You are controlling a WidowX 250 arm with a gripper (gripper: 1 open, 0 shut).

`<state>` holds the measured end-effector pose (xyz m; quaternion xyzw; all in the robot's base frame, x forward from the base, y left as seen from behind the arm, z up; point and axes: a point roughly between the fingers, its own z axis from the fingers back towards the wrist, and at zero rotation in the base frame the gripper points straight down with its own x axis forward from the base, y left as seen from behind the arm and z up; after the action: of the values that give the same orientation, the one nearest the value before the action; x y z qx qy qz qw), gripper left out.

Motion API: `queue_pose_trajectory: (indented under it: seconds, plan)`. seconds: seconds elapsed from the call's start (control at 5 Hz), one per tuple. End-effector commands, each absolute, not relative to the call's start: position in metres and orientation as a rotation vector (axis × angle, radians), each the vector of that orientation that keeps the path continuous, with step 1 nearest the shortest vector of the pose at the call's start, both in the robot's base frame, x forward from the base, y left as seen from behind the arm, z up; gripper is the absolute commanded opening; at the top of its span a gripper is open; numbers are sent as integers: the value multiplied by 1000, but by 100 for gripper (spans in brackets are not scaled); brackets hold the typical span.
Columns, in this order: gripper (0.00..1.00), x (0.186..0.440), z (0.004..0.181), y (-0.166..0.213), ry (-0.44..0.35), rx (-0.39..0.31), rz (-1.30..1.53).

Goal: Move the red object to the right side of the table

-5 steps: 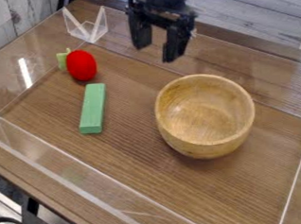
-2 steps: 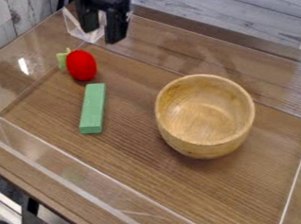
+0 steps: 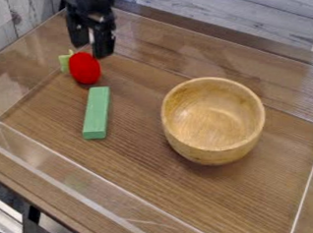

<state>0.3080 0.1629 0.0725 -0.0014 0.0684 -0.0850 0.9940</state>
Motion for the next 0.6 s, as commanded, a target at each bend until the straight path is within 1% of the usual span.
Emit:
queue_pose_trajectory:
  seconds: [0.0, 0.4]
  plan:
    - [100, 323, 76, 178, 74, 12, -175]
    - [100, 332, 47, 185, 71, -17, -197]
